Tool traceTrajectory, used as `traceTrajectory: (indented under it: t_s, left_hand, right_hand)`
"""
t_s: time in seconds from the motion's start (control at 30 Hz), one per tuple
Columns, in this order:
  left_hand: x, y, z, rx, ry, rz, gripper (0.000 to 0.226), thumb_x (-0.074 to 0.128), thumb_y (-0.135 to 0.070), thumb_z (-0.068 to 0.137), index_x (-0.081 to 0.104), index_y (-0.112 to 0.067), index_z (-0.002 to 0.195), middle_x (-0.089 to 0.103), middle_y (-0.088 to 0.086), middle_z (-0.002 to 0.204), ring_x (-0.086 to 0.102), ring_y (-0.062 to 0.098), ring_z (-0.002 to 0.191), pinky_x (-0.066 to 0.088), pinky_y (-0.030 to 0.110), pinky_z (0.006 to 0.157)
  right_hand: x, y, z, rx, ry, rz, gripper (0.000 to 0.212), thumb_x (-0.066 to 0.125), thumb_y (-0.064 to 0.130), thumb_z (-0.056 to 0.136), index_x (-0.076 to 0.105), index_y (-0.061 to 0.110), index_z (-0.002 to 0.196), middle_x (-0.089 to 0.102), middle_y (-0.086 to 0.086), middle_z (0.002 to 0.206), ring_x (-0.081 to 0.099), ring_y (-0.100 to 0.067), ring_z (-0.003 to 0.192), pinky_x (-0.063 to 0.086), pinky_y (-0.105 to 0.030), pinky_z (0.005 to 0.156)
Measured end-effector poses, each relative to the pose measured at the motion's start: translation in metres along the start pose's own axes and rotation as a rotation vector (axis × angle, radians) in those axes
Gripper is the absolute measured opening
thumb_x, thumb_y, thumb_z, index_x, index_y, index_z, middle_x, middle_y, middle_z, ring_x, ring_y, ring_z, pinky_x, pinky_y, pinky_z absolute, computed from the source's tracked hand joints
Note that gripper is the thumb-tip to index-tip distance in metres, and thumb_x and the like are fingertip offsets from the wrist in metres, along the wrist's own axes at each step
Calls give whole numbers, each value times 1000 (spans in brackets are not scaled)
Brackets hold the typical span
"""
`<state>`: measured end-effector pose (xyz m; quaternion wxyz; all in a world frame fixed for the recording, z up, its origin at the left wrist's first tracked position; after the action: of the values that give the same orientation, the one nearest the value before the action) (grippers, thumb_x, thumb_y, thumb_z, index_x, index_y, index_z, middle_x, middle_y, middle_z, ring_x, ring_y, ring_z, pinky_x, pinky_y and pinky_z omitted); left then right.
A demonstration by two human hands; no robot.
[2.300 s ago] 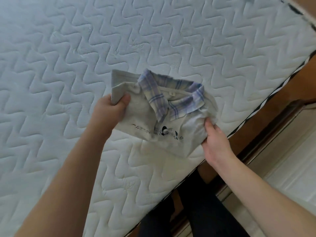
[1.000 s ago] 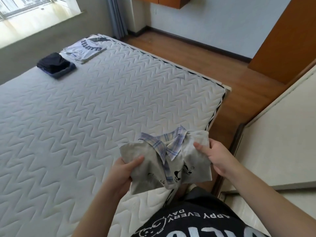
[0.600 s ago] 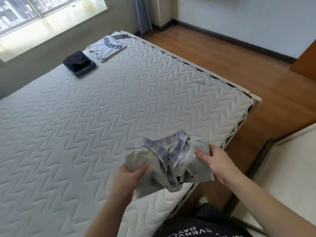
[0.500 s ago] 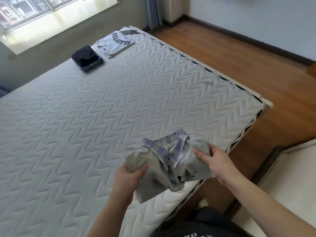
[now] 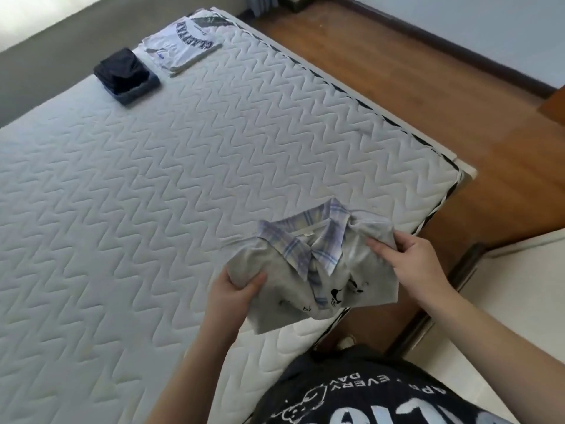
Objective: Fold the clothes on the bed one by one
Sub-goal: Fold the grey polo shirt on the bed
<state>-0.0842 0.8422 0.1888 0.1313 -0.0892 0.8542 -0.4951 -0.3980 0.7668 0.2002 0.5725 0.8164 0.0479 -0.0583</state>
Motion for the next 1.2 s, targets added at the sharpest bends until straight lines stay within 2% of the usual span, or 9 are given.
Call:
traceTrajectory:
  t_s: [0.1, 0.23, 0.4, 0.5, 0.7, 0.83, 0.93, 1.13, 1.2]
  left_hand:
    - [22, -10, 20, 23, 88, 53, 43, 81, -35, 65, 70, -20, 103, 76, 0, 96, 72, 21, 91, 57, 51, 87]
    - [63, -32, 43, 130, 230, 178, 37, 80, -35, 74, 69, -26, 108, 75, -6, 99, 71, 17, 95, 56, 47, 87]
    - [111, -61, 65, 209, 421, 278, 27, 72, -30, 87, 64, -31, 113, 73, -9, 104, 68, 15, 98, 55, 44, 88]
    - [137, -75, 72, 225, 462, 268, 20, 70, -25, 90, 65, -32, 107, 74, -10, 101, 69, 13, 96, 56, 38, 85]
    - [196, -83, 89, 206, 432, 275, 21, 69, -22, 90, 65, -25, 110, 73, -6, 103, 68, 15, 97, 55, 43, 89]
    - [236, -82, 112, 177, 337, 251, 17, 72, -22, 88, 67, -27, 104, 74, -7, 96, 70, 14, 91, 57, 36, 81]
    - [274, -80, 131, 90, 286, 172, 16, 73, -21, 87, 69, -26, 101, 75, -5, 96, 71, 17, 91, 57, 40, 81]
    - [340, -113, 145, 19, 125, -33, 25, 83, -23, 74, 74, -21, 97, 75, 8, 99, 72, 24, 92, 57, 34, 74]
    - [360, -125, 150, 28, 91, -66, 25, 81, -24, 73, 74, -17, 96, 75, 10, 98, 72, 25, 91, 56, 29, 72]
  right_hand:
    - [-23, 1, -7, -2, -83, 3, 12, 77, 31, 81, 78, 34, 92, 77, 5, 91, 74, -14, 85, 57, -27, 74]
    - [-56, 10, -17, -30, -222, -19, 11, 75, 36, 83, 76, 43, 90, 76, 10, 89, 73, -8, 82, 53, -14, 64]
    - [-87, 12, -20, -34, -357, -19, 12, 70, 43, 85, 74, 42, 97, 76, 10, 94, 73, -10, 85, 55, -34, 78]
    - [-101, 14, -9, -32, -378, -28, 12, 69, 48, 84, 74, 44, 94, 76, 11, 93, 72, -10, 85, 57, -39, 83]
    - [-135, 17, 43, -34, -361, -41, 6, 69, 46, 86, 72, 51, 89, 75, 17, 89, 71, -2, 81, 56, -30, 75]
    - [-158, 2, 102, 11, -328, -7, 13, 70, 45, 86, 76, 36, 94, 76, 7, 90, 73, -14, 85, 58, -43, 84]
    - [-180, -8, 157, 28, -221, -30, 7, 69, 47, 85, 74, 44, 91, 76, 6, 90, 73, -15, 85, 58, -43, 82]
    - [-245, 15, 238, 75, -33, 72, 11, 69, 45, 84, 73, 51, 93, 75, 17, 96, 71, -3, 88, 51, -11, 67]
    - [-263, 25, 262, 81, 0, 80, 10, 70, 44, 83, 74, 47, 92, 75, 16, 96, 71, -2, 87, 49, -8, 65]
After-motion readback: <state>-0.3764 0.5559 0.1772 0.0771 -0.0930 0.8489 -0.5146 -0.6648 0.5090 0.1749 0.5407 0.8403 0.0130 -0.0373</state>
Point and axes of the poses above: each hand's wrist, its own z-axis towards the middle knuckle, its own x-axis out of the palm, y = z × x, the point moved 4 cm from there along z, towards the middle knuckle
